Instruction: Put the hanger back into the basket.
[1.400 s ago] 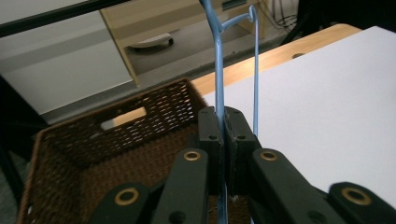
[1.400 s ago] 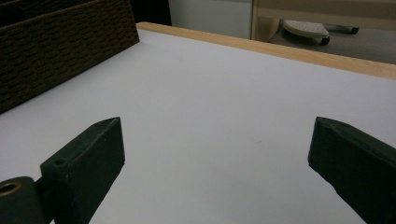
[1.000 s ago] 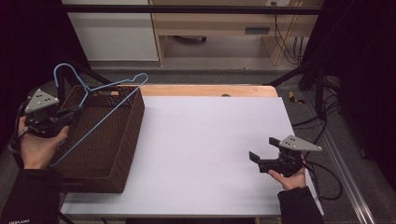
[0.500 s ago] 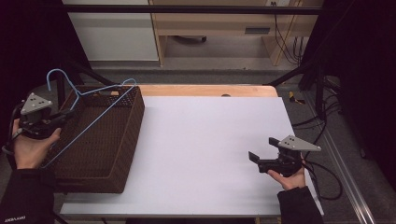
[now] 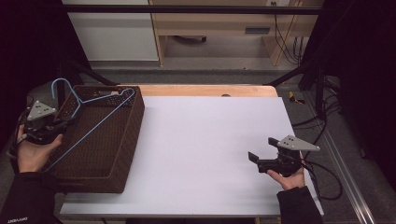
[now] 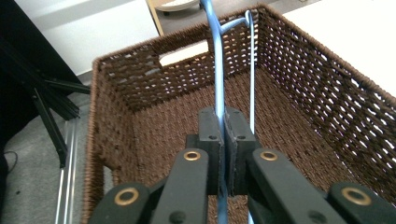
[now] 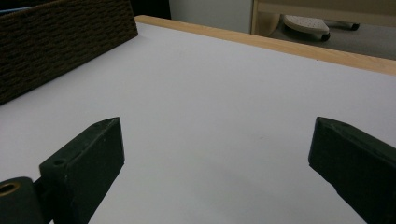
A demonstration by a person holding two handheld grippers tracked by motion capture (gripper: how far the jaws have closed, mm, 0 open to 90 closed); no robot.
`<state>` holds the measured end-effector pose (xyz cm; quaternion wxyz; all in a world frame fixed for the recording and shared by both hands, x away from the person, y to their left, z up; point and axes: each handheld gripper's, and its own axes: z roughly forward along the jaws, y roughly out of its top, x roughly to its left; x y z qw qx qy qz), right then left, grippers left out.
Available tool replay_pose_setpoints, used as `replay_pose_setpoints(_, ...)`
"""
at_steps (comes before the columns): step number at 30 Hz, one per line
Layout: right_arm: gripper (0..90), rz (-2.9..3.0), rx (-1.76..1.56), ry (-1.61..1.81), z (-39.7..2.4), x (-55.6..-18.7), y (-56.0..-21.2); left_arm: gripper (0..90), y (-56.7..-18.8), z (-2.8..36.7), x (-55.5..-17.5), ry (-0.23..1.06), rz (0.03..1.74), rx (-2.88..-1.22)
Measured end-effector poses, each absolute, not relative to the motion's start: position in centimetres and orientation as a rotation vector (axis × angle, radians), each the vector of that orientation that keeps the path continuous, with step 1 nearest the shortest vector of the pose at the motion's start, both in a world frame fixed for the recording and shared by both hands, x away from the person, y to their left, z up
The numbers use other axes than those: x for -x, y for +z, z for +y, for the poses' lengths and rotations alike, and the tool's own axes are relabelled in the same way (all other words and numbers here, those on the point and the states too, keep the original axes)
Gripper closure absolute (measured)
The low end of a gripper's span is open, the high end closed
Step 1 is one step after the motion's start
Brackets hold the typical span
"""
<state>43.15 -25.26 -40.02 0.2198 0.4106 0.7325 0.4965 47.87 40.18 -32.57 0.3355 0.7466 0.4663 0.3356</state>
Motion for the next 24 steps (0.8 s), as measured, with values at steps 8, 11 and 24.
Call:
replay_pose_setpoints(8,4.0,2.028,-1.134,1.366,-25.2,-43.2,-40.1,87.0,-35.3,39.4,-48.8,0.815,1.239,-1.976)
replay_pose_setpoints(11,4.0,2.029,-1.134,1.365,-25.2,-43.2,-40.1,86.9,-36.0,39.2,-49.1,0.794,1.259,-1.999)
replay_pose_setpoints(24,3.8,2.025,-1.137,1.368,-25.3,-43.1,-40.0,77.3,-35.7,40.1,-47.7,0.755,1.308,-1.963)
